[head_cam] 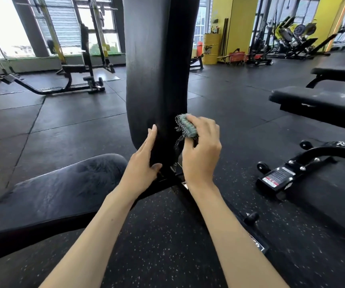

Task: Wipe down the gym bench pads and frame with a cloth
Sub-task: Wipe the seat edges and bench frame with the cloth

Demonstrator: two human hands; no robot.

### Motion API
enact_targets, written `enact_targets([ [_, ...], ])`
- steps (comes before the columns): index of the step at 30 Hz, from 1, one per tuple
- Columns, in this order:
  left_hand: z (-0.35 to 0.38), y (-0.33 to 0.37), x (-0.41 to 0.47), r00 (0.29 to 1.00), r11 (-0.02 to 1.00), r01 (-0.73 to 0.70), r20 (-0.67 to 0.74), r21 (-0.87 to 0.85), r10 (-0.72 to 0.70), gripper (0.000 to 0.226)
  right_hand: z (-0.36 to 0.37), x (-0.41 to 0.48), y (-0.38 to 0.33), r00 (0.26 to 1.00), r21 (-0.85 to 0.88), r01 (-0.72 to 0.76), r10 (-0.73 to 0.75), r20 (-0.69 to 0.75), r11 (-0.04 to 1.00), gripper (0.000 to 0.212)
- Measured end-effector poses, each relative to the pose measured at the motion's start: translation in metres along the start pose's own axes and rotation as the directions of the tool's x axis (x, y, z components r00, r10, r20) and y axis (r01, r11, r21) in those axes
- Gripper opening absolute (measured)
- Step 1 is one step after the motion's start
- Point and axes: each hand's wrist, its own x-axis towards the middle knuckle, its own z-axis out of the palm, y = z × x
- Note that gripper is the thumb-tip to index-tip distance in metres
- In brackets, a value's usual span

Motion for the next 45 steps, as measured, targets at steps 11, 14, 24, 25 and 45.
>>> enact_targets([
  [11,-0.01,0.001,0.001,0.999,0.99,0.038,0.029,-0.138,-0.034,0.092,0.009,-0.03,0.007,0.932,-0.309,0.363,-0.339,0.131,0.879,0.021],
  [14,-0.015,0.004,0.002,0.998,0.984,0.058,0.021,-0.169,-0.055,0.089,-0.008,-0.042,0.013,0.919,-0.279,0.371,-0.307,0.248,0.886,0.031],
  [24,-0.002,-0.005,0.001,0.998,0.984,0.041,-0.037,-0.173,-0.048,0.097,0.017,-0.026,-0.002,0.965,-0.242,0.257,-0.236,0.113,0.936,0.025],
  [25,-0.001,-0.005,0.001,0.998,0.983,0.045,-0.038,-0.177,-0.052,0.097,0.019,-0.027,0.0,0.965,-0.244,0.256,-0.235,0.112,0.935,0.025],
  [45,0.006,-0.009,0.001,0.996,0.967,0.025,-0.077,-0.255,-0.046,0.096,0.019,-0.127,0.055,0.942,-0.228,0.054,0.026,0.334,0.972,0.036],
])
